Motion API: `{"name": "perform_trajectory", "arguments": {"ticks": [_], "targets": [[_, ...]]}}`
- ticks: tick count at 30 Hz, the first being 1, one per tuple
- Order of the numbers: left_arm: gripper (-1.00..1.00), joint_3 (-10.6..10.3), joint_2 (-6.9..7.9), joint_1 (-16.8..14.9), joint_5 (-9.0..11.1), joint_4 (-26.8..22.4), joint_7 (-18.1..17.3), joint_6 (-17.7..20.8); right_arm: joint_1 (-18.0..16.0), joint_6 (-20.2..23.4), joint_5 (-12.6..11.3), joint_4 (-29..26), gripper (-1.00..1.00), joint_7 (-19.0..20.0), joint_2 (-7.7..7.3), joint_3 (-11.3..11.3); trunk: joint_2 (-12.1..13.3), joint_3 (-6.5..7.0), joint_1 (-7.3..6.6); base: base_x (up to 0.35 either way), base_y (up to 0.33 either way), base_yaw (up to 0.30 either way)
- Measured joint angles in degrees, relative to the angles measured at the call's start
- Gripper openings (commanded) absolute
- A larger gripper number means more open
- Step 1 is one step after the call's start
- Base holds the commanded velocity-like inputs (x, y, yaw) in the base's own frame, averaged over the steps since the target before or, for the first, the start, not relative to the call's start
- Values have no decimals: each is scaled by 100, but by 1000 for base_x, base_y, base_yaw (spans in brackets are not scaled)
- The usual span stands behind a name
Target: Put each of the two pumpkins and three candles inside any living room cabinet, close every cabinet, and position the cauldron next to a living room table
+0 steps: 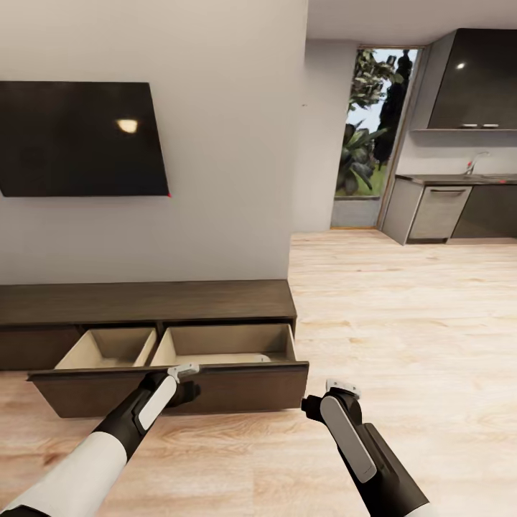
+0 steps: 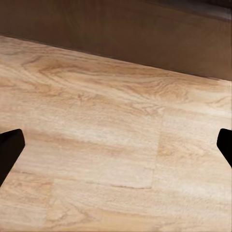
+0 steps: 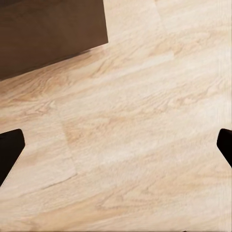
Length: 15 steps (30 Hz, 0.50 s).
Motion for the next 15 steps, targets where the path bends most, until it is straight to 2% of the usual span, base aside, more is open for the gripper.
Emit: {"name": "perform_trajectory", "arguments": {"ticks": [15], "targets": [[100,-9,0,0,-27,1,2,0,0,0,0,0,100,0,0,0,0,0,0,0,293,0]]}}
